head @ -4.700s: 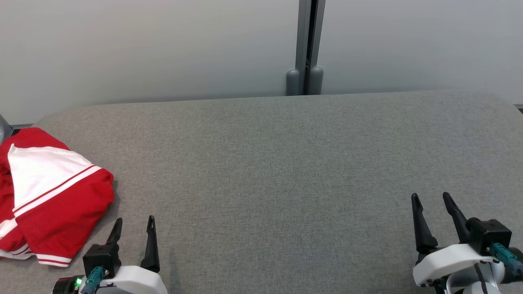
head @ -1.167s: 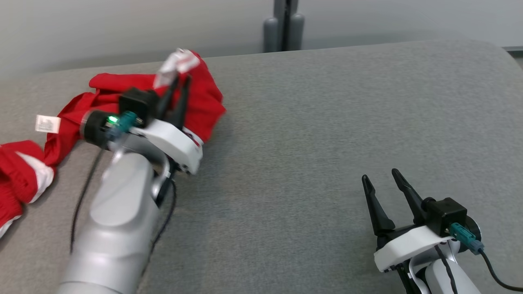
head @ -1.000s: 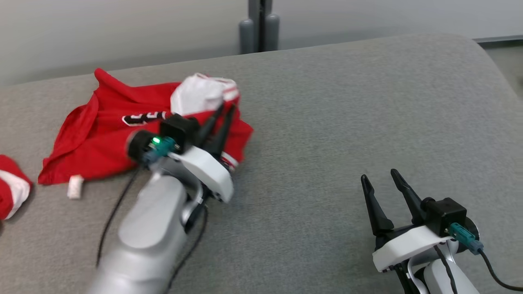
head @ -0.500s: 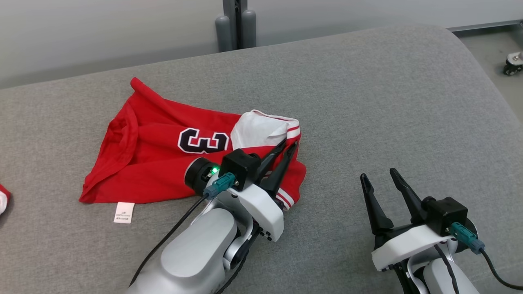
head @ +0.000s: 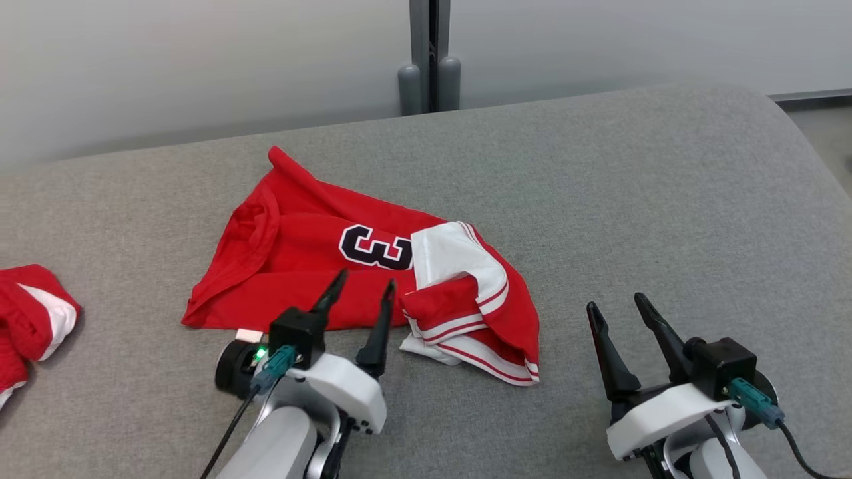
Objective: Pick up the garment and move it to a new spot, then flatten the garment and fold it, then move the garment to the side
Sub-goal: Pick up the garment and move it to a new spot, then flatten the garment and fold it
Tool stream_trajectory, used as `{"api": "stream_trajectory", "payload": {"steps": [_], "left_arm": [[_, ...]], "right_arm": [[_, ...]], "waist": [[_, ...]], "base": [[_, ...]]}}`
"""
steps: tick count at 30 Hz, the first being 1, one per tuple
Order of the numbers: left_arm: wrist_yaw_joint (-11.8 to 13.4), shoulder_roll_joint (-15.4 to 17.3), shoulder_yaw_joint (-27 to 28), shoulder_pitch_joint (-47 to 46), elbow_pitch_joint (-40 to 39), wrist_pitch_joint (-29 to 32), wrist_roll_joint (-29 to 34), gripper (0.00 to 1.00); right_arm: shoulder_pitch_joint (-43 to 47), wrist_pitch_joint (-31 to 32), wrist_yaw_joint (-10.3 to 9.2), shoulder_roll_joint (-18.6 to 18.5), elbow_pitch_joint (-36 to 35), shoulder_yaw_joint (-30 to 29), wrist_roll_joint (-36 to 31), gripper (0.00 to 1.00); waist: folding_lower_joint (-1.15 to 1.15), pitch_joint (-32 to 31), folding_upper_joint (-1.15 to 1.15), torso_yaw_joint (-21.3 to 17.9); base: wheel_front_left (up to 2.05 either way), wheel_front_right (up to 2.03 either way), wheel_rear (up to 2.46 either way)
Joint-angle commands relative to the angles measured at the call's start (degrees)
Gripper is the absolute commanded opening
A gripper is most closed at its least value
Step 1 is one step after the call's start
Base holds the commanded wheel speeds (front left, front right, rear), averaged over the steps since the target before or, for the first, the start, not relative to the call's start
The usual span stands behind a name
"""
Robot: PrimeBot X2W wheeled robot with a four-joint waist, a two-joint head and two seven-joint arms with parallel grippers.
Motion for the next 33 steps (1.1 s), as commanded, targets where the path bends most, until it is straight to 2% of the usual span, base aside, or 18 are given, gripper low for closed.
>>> {"api": "stream_trajectory", "payload": {"steps": [1, 12, 18, 26, 33], "left_arm": [[0.3, 0.7, 2.9, 2.7, -0.9, 0.0, 1.3, 1.00], [0.1, 0.9, 21.3, 18.5, -6.4, 0.0, 7.7, 1.00], [-1.1, 0.4, 27.5, 24.0, -8.6, 0.0, 11.1, 1.00], [-2.5, -0.2, 29.9, 25.7, -9.2, 0.0, 13.0, 1.00], [-2.6, -0.3, 27.2, 24.8, -8.6, 0.0, 11.4, 1.00]], "right_arm": [[0.9, -0.3, 0.00, -0.3, 0.3, -0.2, -0.4, 1.00], [3.9, -0.3, 0.00, -0.4, 1.4, 1.6, -0.6, 1.00], [4.5, -0.3, 0.00, -0.3, 2.0, 2.4, -0.7, 1.00], [4.0, -0.3, 0.00, -0.3, 2.7, 3.3, -1.5, 1.00], [0.6, -0.3, 0.00, -0.3, 4.8, 5.1, -3.7, 1.00]], "waist": [[0.00, -1.5, 0.00, 1.3], [0.00, -5.9, 0.00, 4.7], [0.00, -6.8, 0.00, 6.0], [0.00, -6.7, 0.00, 7.2], [0.00, -5.1, 0.00, 9.3]], "base": [[0.00, 0.00, 0.00], [0.00, 0.00, 0.00], [0.00, 0.00, 0.00], [0.00, 0.00, 0.00], [0.00, 0.00, 0.00]]}}
